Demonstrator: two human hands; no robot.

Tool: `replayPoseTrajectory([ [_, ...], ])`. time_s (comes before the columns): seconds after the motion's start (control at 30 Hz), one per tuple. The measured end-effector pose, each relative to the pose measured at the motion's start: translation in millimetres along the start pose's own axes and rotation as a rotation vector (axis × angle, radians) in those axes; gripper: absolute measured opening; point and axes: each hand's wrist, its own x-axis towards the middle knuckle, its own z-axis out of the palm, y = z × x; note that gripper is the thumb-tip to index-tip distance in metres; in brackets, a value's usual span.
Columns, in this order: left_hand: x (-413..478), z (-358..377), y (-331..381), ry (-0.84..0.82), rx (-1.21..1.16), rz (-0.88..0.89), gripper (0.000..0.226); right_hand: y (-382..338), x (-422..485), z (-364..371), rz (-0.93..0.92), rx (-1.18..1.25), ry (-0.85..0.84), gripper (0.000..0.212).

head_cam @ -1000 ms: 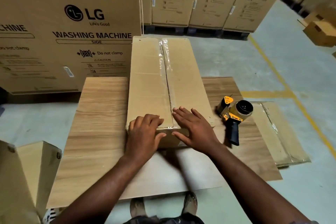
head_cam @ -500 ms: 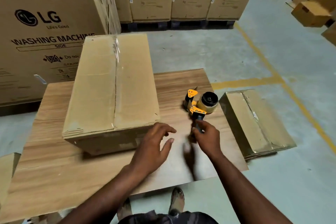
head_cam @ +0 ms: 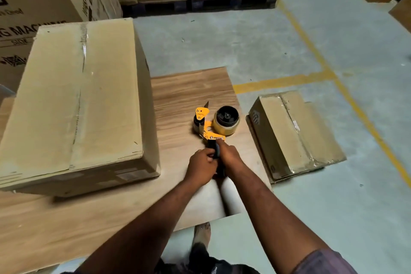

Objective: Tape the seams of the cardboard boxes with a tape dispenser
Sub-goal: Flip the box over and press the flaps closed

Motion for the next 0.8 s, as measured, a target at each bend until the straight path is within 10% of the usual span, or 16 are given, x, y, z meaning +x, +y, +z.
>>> replayPoseTrajectory([
  [0.47,36.4,-39.2,-13.6,0.061,-0.838,-0.564,0.024,26.2,-4.8,9.8,0.276,0.353,-0.336,0.039],
  [0.8,34.8,-59.6,36.4,0.044,-1.191,-0.56,0.03,2.2,-26.6,-6.3,-0.071,0.224,-0.129,0.046],
])
